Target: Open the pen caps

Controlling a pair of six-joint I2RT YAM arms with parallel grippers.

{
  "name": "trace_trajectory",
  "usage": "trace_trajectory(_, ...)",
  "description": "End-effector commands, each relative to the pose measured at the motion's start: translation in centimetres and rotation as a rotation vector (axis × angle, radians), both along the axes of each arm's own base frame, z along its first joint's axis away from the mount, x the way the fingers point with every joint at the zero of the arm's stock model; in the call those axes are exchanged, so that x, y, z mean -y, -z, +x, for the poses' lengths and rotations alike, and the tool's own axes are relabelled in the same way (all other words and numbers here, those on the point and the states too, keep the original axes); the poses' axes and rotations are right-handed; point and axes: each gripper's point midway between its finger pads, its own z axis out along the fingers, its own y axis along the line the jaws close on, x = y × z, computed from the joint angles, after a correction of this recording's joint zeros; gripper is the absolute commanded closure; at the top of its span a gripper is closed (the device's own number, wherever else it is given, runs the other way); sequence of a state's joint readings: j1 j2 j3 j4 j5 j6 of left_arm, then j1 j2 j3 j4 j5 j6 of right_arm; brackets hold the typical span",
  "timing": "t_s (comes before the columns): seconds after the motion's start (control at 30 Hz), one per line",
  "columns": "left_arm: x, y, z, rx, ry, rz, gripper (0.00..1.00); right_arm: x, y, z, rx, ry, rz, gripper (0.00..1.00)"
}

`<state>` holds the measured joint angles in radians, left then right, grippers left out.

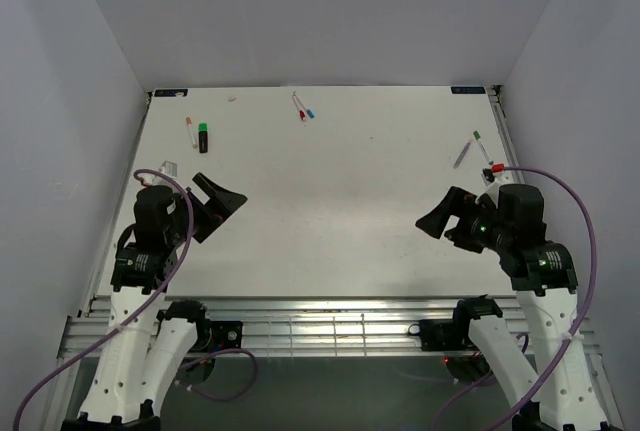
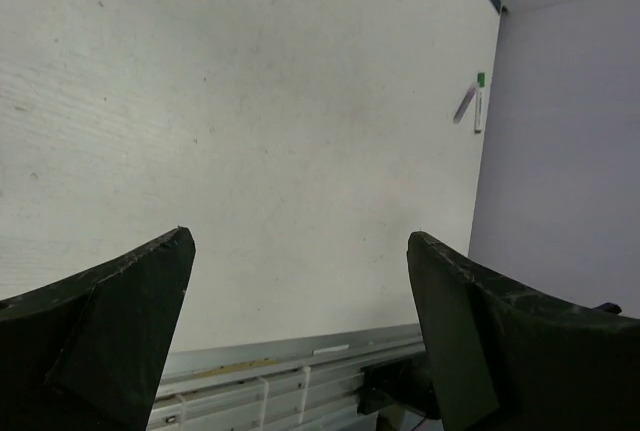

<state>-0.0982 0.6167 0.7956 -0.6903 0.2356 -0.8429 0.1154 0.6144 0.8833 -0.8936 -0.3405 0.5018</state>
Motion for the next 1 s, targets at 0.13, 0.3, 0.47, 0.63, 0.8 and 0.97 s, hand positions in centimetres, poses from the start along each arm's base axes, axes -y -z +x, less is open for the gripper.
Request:
trace_trajectory(0.13,1.0,2.7,-1.3,-0.093,0.124,0.046,0.02,3.4,2.1,-0.8,-0.063,0.083,-0.192,0.10)
trace_trajectory(0.3,0.7,2.6,-1.1,-0.082,0.118,0.069,0.02,3.8,1.4,-0.7,-0.027,0.095,-0.213,0.10)
trace_trajectory(0.47,0.9,2.6,-0.7,-0.063,0.155,0.094,0.02,4.8,2.1,0.8,-0.075,0.125,-0.275,0.10)
trace_trajectory(0.63,1.1,1.7,-0.3,-0.012,0.179,0.106,0.02,7.0,1.9,5.0,-0.108,0.223,-0.394,0.10)
trace_trajectory(0.8,1.9,1.5,0.3,0.062,0.225,0.090,0.02,9.3,-0.1,11.1,-0.043,0.348,-0.475,0.02)
trace_trajectory(0.97,3.0,3.6,0.6,0.027,0.292,0.062,0.02,12.0,3.2,17.1,-0.136,0.409,-0.557,0.09)
